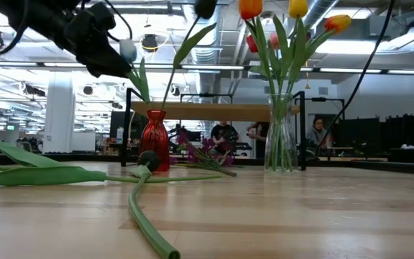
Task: Pick and place flowers into a vace then onto a shelf
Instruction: Put the right white tulip into the red vase, then put the black tulip into the red vase
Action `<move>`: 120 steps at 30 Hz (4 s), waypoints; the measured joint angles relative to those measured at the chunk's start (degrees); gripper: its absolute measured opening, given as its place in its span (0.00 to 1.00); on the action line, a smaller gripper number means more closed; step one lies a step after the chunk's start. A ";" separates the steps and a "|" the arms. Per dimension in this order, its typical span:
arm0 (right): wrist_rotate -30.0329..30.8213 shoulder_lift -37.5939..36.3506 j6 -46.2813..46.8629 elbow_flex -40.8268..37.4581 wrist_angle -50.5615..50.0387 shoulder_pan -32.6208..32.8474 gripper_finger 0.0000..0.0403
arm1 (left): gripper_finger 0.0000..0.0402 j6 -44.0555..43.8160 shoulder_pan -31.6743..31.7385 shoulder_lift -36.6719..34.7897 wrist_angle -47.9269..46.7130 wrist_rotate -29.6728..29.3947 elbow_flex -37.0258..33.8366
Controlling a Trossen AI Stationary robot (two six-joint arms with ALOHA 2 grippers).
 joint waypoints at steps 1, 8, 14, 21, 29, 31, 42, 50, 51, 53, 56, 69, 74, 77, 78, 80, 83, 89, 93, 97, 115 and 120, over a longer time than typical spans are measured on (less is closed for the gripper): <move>0.00 0.00 -0.08 0.00 -0.02 0.00 0.37 | 0.44 0.79 0.00 0.00 -2.00 -1.20 1.04; -0.02 0.00 -0.15 0.00 -0.02 0.00 0.36 | 0.44 3.08 0.00 1.55 -13.94 -1.34 7.72; -0.01 0.00 -0.14 0.00 -1.01 0.00 0.37 | 0.44 3.33 -0.02 2.93 -24.99 1.84 12.61; 1.20 0.02 5.27 0.00 -13.20 0.00 0.34 | 0.44 1.26 -0.02 2.91 -36.10 1.63 18.10; -4.95 -0.79 12.80 0.09 -23.48 1.11 0.32 | 0.44 -0.97 -0.02 2.66 -44.42 2.07 26.86; -9.05 -0.74 14.70 0.09 -24.51 1.94 0.31 | 0.44 -0.74 -0.02 2.20 -45.88 2.79 28.81; -12.48 -0.26 51.18 -4.96 -44.59 5.31 0.29 | 0.44 -0.49 -0.02 -2.04 -46.38 6.70 36.51; -11.07 -0.26 71.88 -15.60 -42.25 5.53 0.29 | 0.44 -0.57 -0.02 -4.93 -46.27 6.64 37.47; -10.97 -0.26 73.85 -17.13 -41.23 5.51 0.29 | 0.44 -0.60 -0.02 -5.03 -46.28 6.64 37.47; -10.84 -0.26 77.25 -19.85 -39.19 5.49 0.29 | 0.44 -0.62 -0.02 -5.03 -46.29 6.64 37.47; -10.77 -0.26 81.44 -23.86 -35.47 5.51 0.29 | 0.44 -0.64 -0.02 -5.01 -46.29 6.66 37.47; -13.34 5.53 84.15 -34.87 -16.88 3.37 0.29 | 0.44 -0.71 -0.02 -5.03 -46.27 8.73 37.47; -14.76 11.13 85.05 -34.15 -14.98 2.97 0.29 | 0.44 -0.75 -0.02 -5.01 -46.29 10.56 37.47; -13.67 13.45 86.37 -33.12 -17.21 2.96 0.29 | 0.44 -0.75 -0.02 -5.03 -46.31 10.64 37.47; -13.53 14.33 86.91 -32.49 -16.26 2.86 0.29 | 0.44 -0.76 -0.01 -5.01 -46.31 10.64 37.47; -13.65 15.20 87.29 -32.41 -16.70 2.59 0.29 | 0.44 -0.77 -0.02 -5.01 -46.31 10.66 37.47; -14.69 16.26 87.31 -32.17 -14.41 2.28 0.29 | 0.44 -0.75 -0.02 -5.01 -46.31 10.66 37.47; -18.84 18.34 93.30 -31.83 -14.88 1.59 0.28 | 0.44 -0.75 -0.02 -5.01 -46.35 10.73 37.47; -21.37 18.82 98.25 -31.63 -17.18 1.53 0.20 | 0.44 -1.06 -0.02 -5.01 -46.38 11.09 37.47; -22.77 18.82 99.76 -31.63 -18.68 1.53 0.03 | 0.44 -1.08 -0.01 -5.01 -46.41 11.10 37.45; -25.00 20.51 68.68 -8.81 -33.70 4.81 0.00 | 0.44 -1.44 -0.01 -5.01 -46.84 14.64 37.45; -22.03 20.49 58.72 -0.22 -36.47 5.64 0.00 | 0.44 -1.45 0.00 -5.01 -46.76 15.62 37.45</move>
